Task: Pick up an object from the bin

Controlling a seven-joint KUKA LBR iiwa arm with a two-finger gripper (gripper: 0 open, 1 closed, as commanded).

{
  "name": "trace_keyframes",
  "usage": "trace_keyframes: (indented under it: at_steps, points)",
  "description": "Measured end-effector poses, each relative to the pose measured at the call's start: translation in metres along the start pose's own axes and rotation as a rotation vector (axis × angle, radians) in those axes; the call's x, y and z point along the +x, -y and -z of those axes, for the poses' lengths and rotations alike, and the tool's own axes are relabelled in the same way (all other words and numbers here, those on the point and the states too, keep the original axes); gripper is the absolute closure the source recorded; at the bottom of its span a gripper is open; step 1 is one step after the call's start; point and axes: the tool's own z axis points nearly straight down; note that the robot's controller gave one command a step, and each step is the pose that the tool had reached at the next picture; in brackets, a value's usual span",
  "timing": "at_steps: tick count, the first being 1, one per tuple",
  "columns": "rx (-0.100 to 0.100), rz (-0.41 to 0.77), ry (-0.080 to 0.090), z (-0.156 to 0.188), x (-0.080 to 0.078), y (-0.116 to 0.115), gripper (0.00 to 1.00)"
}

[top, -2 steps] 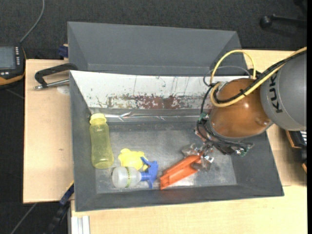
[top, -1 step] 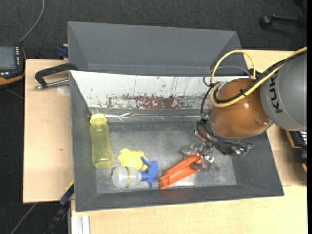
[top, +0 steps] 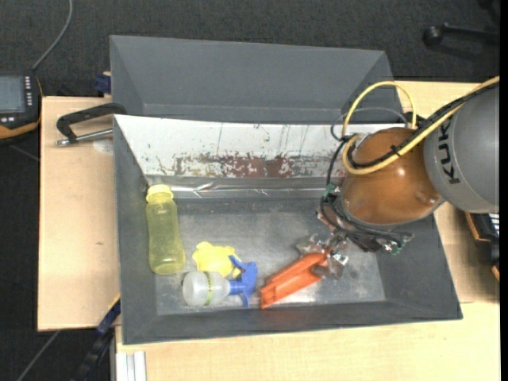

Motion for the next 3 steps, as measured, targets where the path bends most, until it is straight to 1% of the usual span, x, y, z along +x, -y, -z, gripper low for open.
trace_keyframes:
  at_steps: [1, 2, 3]
  points:
    - [0.002, -0.02, 0.005, 0.11, -0.009, -0.006, 1.0]
    - [0.002, -0.02, 0.005, 0.11, -0.009, -0.006, 1.0]
    - [-0.002, -0.044, 0.003, 0.157, -0.01, 0.002, 1.0]
